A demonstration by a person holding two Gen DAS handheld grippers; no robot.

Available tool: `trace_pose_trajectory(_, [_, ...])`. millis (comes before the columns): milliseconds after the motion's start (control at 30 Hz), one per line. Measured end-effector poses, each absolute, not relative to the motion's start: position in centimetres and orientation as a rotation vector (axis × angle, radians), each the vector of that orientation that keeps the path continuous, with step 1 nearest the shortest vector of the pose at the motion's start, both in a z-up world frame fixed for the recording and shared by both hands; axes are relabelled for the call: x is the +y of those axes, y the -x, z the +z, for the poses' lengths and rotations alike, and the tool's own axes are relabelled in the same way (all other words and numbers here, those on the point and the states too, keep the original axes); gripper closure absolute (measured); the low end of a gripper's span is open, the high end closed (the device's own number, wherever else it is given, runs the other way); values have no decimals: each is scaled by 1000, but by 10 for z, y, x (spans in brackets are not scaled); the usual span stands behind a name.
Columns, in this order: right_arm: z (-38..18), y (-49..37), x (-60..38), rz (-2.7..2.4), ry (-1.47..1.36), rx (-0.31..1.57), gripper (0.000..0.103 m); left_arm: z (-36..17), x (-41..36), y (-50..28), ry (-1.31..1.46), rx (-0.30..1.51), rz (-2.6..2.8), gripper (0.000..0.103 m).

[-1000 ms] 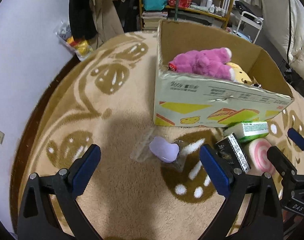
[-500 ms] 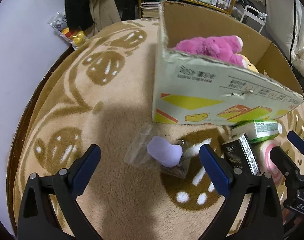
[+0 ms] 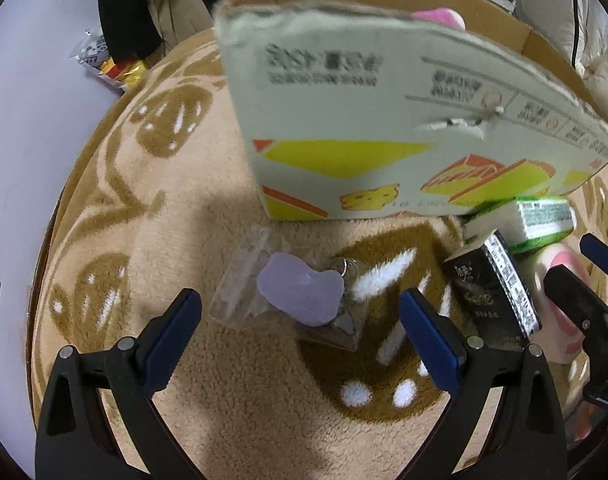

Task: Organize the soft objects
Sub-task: 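Grasp the clear bag with the left gripper while the right grasps the pink swirl cushion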

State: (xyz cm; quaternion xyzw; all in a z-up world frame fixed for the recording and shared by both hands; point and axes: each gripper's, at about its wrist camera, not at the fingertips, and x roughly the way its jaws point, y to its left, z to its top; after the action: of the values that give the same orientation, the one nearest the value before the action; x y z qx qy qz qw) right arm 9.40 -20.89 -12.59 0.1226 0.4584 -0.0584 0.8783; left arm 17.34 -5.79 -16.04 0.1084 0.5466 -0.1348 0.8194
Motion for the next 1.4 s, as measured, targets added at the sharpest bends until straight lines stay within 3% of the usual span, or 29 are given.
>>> trace_pose_trajectory(1400, [-140,-102,-215,-84,-312,997,0,-195,-60,-206,-232,1128,-288,0])
